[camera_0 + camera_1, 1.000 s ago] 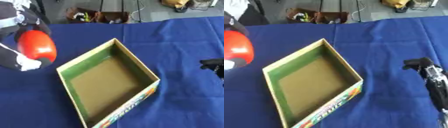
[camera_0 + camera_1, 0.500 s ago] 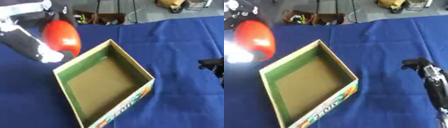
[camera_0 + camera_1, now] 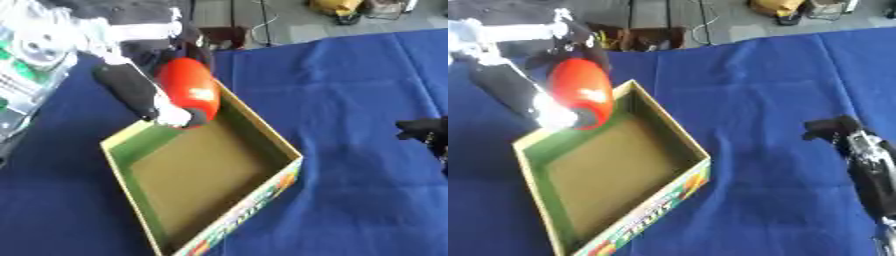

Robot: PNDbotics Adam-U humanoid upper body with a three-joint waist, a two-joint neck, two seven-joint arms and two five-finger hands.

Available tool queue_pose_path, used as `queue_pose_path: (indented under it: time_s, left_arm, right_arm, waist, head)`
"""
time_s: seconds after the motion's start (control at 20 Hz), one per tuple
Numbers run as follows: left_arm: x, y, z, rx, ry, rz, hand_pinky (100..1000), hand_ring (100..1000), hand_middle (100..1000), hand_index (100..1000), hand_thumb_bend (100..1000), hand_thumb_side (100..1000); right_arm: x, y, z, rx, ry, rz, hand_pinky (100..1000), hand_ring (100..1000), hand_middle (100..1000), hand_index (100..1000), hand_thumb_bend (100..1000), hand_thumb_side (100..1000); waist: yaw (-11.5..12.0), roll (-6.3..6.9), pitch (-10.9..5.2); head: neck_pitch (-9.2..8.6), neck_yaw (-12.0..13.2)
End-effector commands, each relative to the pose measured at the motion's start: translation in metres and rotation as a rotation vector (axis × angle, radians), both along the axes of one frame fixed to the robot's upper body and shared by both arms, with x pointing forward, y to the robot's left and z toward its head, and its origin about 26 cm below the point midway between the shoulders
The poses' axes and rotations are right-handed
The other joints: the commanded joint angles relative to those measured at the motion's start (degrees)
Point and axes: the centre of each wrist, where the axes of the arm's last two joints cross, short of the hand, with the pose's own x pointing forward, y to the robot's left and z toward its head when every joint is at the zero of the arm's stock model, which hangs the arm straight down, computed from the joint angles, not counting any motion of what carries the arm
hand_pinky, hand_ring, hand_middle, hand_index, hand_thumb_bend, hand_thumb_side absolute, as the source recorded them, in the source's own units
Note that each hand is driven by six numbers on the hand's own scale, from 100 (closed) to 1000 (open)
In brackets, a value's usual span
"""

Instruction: Pick up objects on the table and place them in the box.

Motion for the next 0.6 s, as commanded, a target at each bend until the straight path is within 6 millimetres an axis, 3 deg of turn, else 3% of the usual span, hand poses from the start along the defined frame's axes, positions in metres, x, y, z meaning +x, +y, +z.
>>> queue_pose_path:
  time_s: [0.05, 0.6]
  left_arm:
    - [0.009, -0.005, -0.002, 0.017, -0.005, 0.011, 201, 340, 455, 615, 100, 239]
    - [0.047, -0.025, -0.054, 0.167, 0.034, 0.052, 202, 363, 469, 616, 182, 236]
  right_arm:
    - [-0.001, 0.000, 0.007, -0.020, -0.020, 0.009, 911, 837, 563, 700, 100, 1000]
    - [0.000, 0.001, 0.007, -0.020, -0.019, 0.015, 912, 837, 562, 700, 100, 1000]
  waist:
    - [-0.1, -0.12, -0.99]
    - [-0.4, -0.04, -0.88]
  head:
    - [-0.18, 0.2]
    - [-0.42, 0.3]
